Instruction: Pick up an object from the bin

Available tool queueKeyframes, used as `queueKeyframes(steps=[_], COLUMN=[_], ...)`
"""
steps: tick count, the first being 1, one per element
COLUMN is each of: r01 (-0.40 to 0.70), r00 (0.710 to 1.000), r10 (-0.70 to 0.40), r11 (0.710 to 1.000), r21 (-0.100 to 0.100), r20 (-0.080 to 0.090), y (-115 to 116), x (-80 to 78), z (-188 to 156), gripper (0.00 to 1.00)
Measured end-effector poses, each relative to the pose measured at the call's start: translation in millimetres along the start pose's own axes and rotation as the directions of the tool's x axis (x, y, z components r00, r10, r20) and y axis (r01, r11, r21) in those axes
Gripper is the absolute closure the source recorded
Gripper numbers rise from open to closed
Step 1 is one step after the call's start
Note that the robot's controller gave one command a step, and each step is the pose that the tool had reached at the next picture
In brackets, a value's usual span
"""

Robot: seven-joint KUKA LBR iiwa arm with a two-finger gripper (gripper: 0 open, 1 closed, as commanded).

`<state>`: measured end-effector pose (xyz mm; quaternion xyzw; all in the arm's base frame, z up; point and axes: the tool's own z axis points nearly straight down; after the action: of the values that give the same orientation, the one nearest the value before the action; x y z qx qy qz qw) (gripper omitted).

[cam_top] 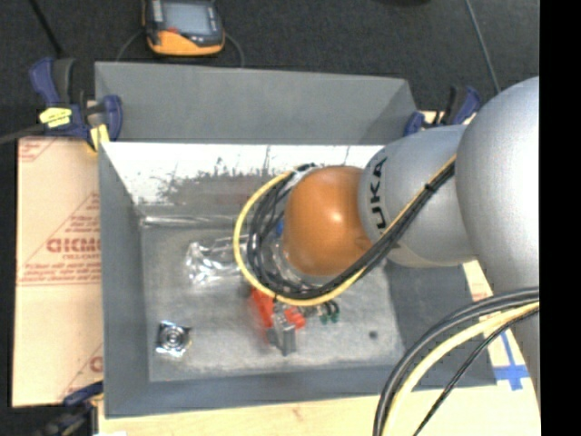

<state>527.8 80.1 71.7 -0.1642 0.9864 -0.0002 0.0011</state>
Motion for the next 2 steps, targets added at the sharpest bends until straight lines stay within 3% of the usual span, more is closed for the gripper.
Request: queueKeyframes(steps=[1, 2], r01=[0.293, 0.555], r00=[0.956, 0.832], r10=[-0.293, -0.555], r11=[0.956, 0.832], r21=[0.0, -0.002], r20=[0.001, -0.003], y=[-50.7, -74.1], x=[-46.5, -97.4], z=[-0.8, -3.1], gripper=[0.0, 0.0])
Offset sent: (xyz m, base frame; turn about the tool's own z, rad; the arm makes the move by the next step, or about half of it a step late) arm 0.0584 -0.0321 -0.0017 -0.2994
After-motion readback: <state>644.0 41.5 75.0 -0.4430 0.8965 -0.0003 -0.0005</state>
